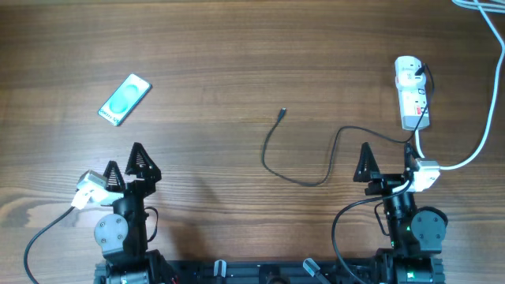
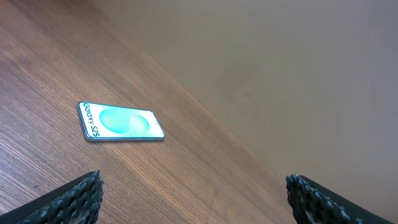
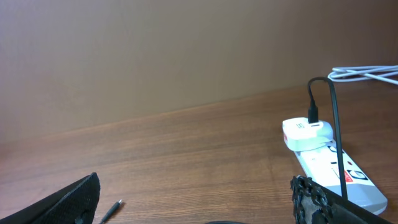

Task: Plug charger to phone and switch on socket

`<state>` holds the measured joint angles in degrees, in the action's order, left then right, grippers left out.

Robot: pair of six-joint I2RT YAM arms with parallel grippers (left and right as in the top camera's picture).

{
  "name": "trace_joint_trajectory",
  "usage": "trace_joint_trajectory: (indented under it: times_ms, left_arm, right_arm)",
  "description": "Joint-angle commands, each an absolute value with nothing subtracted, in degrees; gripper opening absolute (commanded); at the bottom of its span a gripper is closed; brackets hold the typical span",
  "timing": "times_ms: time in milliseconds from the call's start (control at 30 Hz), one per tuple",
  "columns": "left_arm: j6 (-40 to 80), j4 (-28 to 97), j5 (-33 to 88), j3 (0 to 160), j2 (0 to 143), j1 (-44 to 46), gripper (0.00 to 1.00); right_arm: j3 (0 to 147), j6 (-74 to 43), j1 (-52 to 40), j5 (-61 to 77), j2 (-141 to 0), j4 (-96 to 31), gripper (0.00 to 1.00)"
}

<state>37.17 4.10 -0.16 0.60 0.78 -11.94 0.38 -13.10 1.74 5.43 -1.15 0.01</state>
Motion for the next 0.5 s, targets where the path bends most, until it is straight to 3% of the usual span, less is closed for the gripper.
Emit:
trace_joint_trajectory:
  times_ms: [0, 467]
  left_arm:
    - [36.03, 4.14, -0.73, 0.32, 0.16, -11.64, 1.0]
    - [36.03, 4.12, -0.93, 0.32, 0.16, -11.64, 1.0]
  right_arm:
    - [0.3, -12.1, 1.45, 4.29, -0.21, 0.14, 1.0]
    - [0.3, -12.1, 1.45, 4.29, -0.21, 0.14, 1.0]
